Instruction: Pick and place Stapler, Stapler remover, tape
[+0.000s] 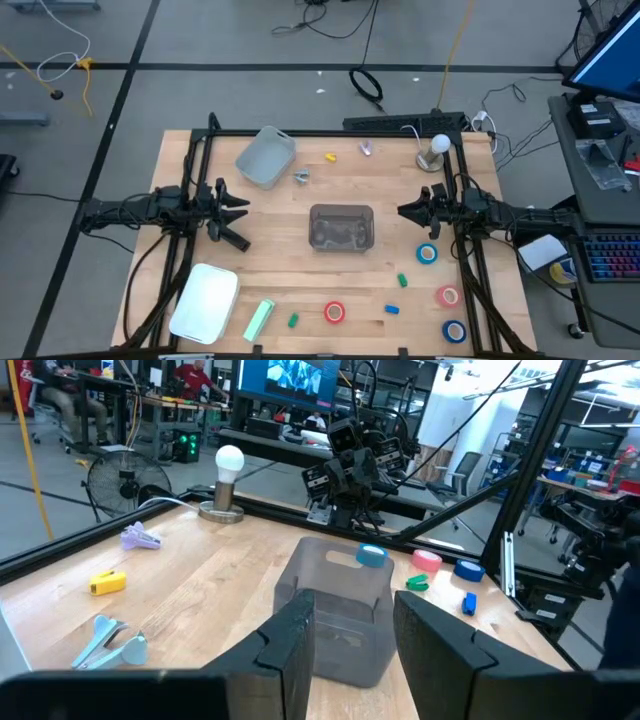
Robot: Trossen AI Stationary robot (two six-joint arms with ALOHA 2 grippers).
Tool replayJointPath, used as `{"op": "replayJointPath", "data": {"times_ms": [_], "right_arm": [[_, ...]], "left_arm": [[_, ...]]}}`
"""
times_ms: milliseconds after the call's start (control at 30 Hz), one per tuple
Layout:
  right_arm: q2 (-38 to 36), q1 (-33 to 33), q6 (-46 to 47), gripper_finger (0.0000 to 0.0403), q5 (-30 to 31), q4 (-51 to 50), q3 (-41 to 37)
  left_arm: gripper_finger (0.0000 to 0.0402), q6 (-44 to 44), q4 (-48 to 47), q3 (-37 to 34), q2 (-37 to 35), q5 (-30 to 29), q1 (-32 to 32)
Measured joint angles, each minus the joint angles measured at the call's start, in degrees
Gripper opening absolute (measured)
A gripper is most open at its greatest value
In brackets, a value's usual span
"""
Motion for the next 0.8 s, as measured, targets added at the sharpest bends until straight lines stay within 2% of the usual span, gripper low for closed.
{"op": "replayJointPath", "data": {"times_ms": [67,200,367,533,800], "right_arm": [[-0.01,0.01,0.02,0.0071,0.16,0.0,-0.01],[-0.02,0.02,0.04,0.0071,4.23,0.3,0.0],[-0.02,0.02,0.35,0.0071,4.37,2.68,0.0],[-0.02,-0.1,7.15,0.0071,5.27,3.89,-0.02],[0.0,-0.13,7.41,0.0071,14.45,10.33,-0.01]], "left_arm": [[0.0136,0.0,-0.01,0.0,0.01,0.0,0.0],[0.0136,-0.01,-0.02,0.0,0.02,0.0,0.0],[0.0136,0.0,0.0,0.0,0.01,0.0,0.0],[0.0136,0.0,-0.02,0.0,0.01,0.0,0.0],[0.0136,0.0,-0.01,0.0,0.0,0.0,0.0]]}}
